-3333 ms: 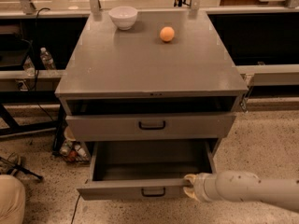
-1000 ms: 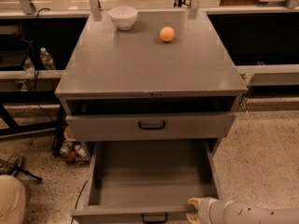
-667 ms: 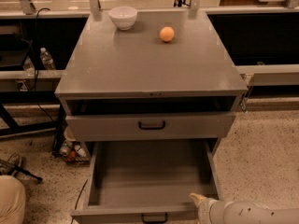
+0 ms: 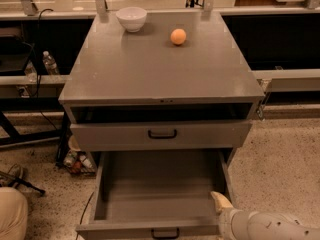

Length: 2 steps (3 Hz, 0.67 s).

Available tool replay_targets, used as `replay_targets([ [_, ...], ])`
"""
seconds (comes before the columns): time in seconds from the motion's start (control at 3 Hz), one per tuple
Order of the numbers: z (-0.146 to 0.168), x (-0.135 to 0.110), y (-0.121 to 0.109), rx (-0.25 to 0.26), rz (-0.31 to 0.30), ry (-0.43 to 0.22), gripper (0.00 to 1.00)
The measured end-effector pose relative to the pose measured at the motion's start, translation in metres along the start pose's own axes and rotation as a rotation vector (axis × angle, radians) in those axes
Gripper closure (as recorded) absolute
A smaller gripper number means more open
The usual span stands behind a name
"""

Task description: Open middle drawer

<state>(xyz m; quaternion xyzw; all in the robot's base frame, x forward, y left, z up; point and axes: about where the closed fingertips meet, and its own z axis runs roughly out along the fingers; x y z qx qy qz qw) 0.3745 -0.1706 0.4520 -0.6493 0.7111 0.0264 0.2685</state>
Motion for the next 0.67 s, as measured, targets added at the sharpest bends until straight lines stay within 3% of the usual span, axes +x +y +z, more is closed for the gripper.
replay_targets([
  [0.33, -0.032, 0.019, -0.024, 0.036, 0.011, 0.011, 0.00],
  [0.67, -0.082, 0.064, -0.060, 0.081, 0.054, 0.051, 0.00],
])
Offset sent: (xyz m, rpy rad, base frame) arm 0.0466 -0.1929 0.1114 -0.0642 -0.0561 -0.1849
